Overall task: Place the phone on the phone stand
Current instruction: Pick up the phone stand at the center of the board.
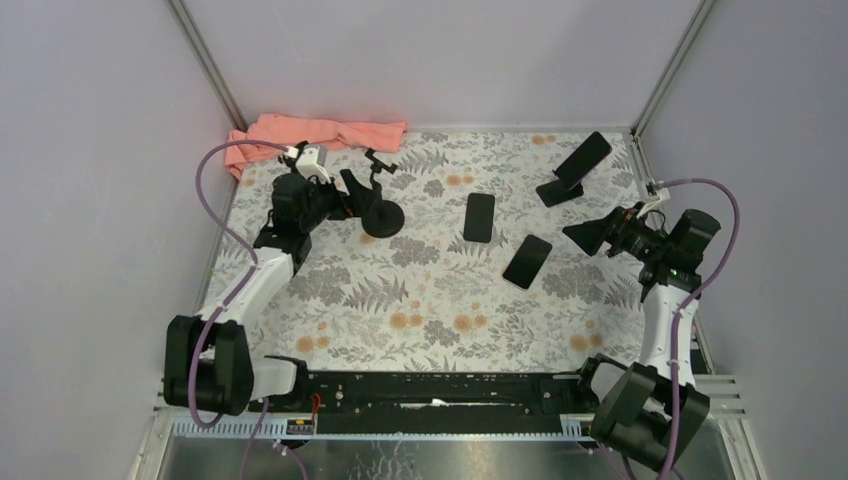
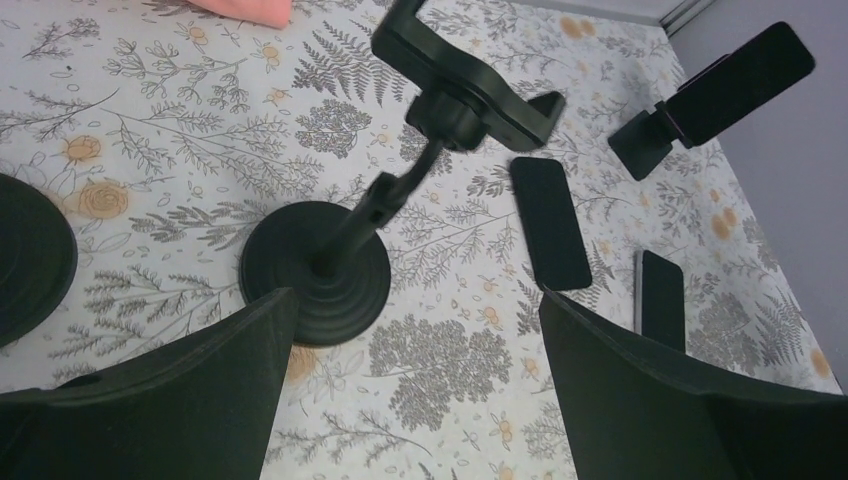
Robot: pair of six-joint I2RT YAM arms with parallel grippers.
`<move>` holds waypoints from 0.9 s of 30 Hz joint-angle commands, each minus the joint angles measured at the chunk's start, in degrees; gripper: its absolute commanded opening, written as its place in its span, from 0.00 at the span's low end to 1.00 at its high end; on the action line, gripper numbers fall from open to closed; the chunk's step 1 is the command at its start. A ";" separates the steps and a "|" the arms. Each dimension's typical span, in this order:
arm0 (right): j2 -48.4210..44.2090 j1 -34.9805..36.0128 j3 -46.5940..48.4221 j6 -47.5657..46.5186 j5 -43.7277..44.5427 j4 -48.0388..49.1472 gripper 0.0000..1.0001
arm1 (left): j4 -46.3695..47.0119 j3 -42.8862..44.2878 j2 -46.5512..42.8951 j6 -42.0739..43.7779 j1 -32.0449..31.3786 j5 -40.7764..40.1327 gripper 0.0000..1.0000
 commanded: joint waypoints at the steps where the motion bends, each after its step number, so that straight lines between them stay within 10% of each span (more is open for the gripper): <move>1: 1.10 -0.10 3.02 -1.31 -2.44 -0.95 1.00 | 4.05 6.32 7.52 2.90 1.49 4.67 0.98; 13: 3.94 -0.10 5.00 -3.24 -2.02 -6.72 1.00 | 10.45 10.93 17.89 8.58 1.79 3.75 0.81; 27: 4.23 -0.09 4.91 -2.97 -1.83 -6.55 1.00 | 8.11 17.18 24.45 11.21 1.75 6.24 0.32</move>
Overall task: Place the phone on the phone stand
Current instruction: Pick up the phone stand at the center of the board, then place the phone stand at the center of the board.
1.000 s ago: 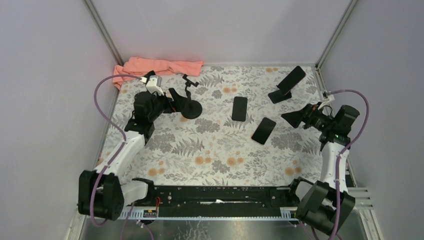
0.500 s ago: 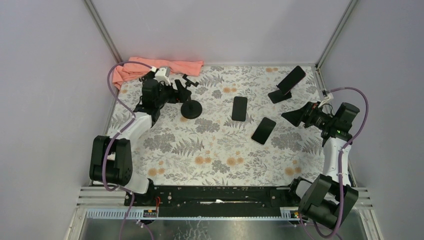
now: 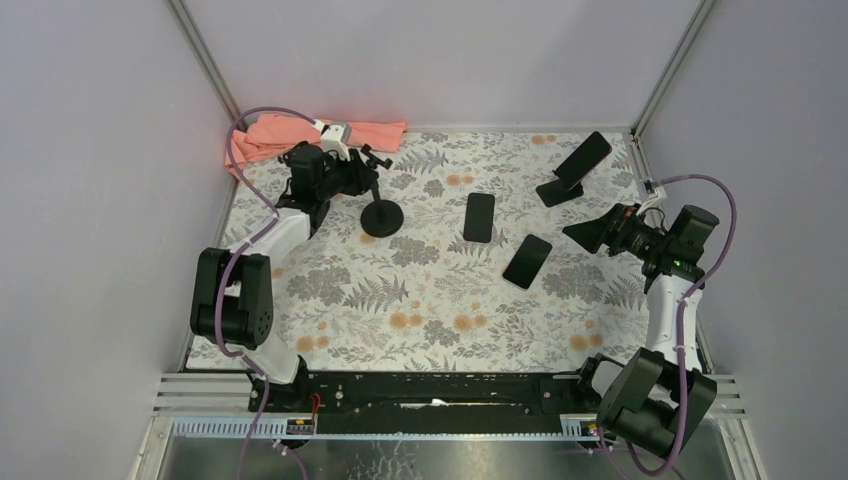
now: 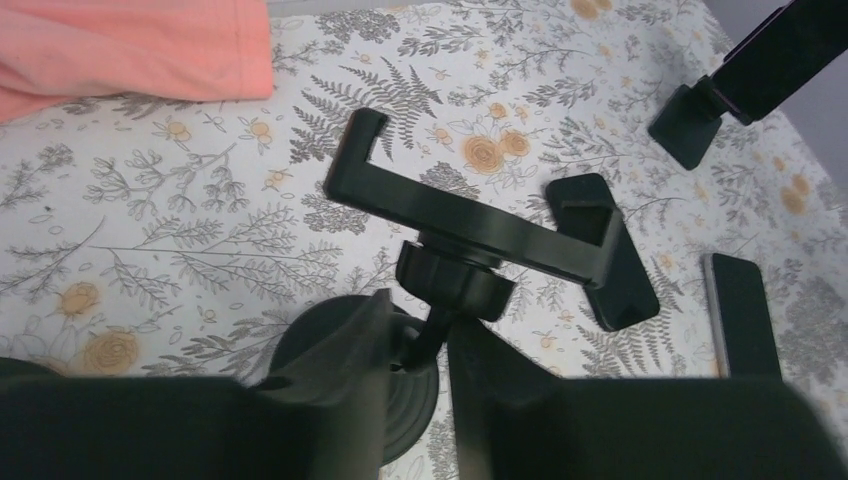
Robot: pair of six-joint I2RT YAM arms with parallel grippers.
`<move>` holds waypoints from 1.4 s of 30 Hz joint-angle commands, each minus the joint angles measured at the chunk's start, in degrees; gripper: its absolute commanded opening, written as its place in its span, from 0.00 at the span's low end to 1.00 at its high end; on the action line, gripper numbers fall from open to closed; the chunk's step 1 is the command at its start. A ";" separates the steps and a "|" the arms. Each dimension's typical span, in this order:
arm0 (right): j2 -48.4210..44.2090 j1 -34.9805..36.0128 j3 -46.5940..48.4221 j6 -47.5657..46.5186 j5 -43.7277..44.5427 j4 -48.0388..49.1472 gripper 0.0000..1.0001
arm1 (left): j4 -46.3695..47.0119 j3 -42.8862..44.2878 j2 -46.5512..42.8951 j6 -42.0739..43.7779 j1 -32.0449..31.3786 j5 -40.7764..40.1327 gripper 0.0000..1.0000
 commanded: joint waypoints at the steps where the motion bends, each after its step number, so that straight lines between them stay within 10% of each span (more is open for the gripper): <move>1: 0.14 -0.03 2.07 -0.41 -1.02 0.09 1.00 | 1.95 2.06 1.32 1.74 0.48 1.49 0.27; 7: 0.14 -0.06 2.07 -0.40 -1.01 0.14 1.00 | 1.91 2.00 0.22 4.38 0.48 6.21 0.00; 16: -0.25 -0.07 1.43 -0.88 -2.82 0.99 1.00 | 6.98 -4.50 -8.68 16.68 -3.85 30.06 0.00; 29: -1.63 -0.03 -3.90 5.66 -5.43 13.27 1.00 | -22.57 1.20 -8.89 55.57 -24.21 37.57 0.00; 38: -1.09 0.06 -4.28 5.85 -5.26 13.79 1.00 | -30.03 6.26 -2.62 60.87 -29.44 35.92 0.00; 42: -0.96 0.16 -4.28 5.94 -5.36 13.80 1.00 | -27.16 6.19 -2.36 54.32 -29.49 31.35 0.33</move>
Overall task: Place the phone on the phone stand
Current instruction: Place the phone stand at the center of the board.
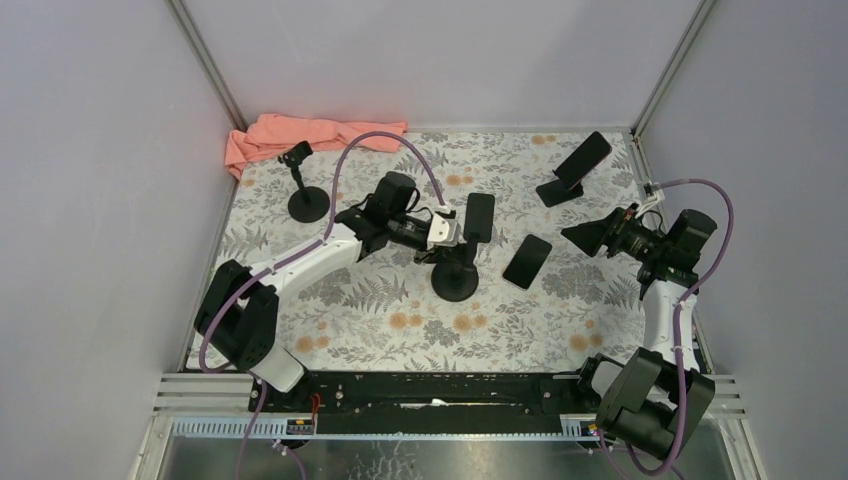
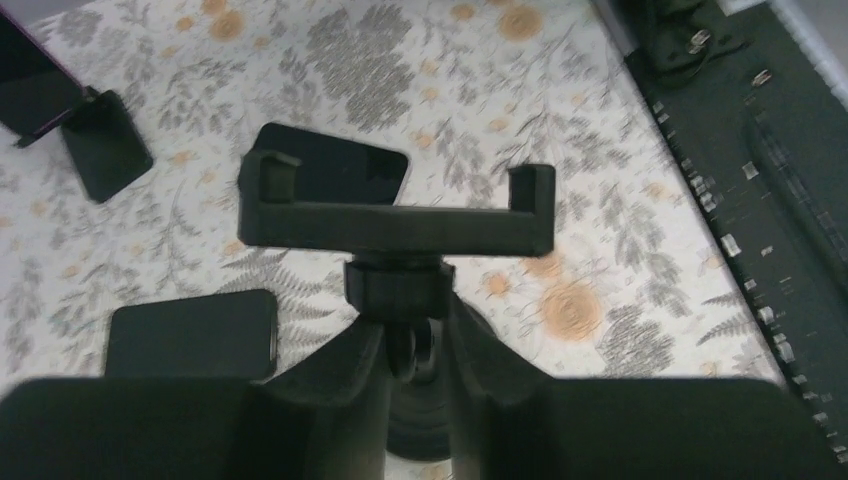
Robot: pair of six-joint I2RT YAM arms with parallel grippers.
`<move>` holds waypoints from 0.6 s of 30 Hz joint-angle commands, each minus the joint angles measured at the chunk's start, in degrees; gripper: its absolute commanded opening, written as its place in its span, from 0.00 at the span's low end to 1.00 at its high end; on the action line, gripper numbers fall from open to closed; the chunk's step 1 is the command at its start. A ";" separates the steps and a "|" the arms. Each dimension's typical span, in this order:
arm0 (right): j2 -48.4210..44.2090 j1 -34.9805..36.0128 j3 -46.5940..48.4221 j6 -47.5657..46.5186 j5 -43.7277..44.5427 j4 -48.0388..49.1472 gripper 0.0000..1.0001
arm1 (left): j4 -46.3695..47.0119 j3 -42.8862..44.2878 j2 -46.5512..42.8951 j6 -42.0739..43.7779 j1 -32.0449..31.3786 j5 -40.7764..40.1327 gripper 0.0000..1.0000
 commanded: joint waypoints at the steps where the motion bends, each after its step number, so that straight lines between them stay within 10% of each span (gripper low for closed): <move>1: -0.43 0.16 -0.11 0.57 -1.81 2.22 1.00 | 2.45 0.60 0.46 -5.65 -0.35 -4.86 0.40; 18: -0.88 0.15 0.26 0.01 -2.20 1.52 1.00 | 19.44 -16.85 -22.21 -31.16 4.92 -19.00 0.66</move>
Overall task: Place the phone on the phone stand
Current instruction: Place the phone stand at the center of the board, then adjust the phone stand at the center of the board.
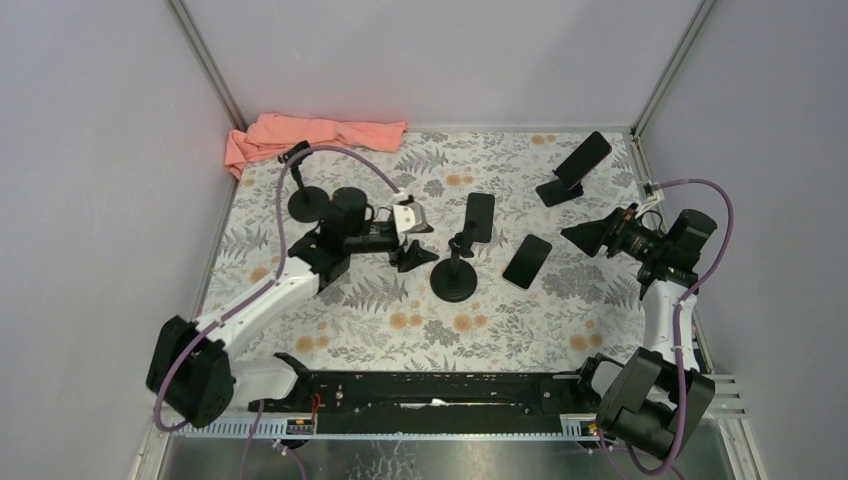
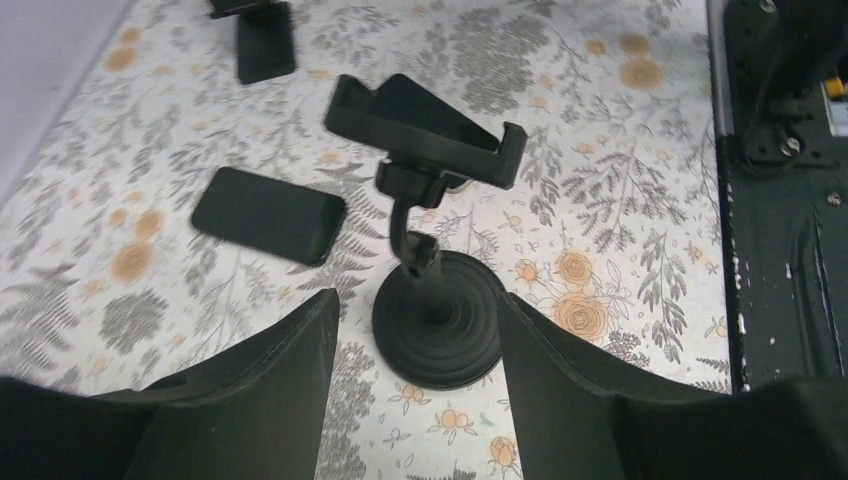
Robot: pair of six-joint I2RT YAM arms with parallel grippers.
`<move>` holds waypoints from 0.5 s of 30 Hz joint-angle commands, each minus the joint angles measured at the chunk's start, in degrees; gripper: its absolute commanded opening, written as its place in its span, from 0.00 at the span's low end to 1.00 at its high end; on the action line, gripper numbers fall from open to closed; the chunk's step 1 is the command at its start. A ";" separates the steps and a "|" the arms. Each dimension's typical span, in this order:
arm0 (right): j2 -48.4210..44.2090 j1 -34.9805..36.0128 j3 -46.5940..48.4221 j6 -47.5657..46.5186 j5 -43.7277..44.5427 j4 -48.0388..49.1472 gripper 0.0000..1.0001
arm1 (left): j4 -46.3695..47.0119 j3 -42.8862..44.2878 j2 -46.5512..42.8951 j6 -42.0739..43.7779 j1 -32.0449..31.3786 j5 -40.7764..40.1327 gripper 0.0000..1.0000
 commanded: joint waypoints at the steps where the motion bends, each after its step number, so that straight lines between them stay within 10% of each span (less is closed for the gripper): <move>1: -0.88 0.12 0.30 -0.21 -1.76 1.40 1.00 | 7.21 -3.83 -7.70 -12.66 1.64 -5.63 0.67; 15: -0.70 0.13 0.15 -0.32 -1.42 1.32 1.00 | 15.46 -13.81 -20.06 -71.06 1.77 -20.74 0.61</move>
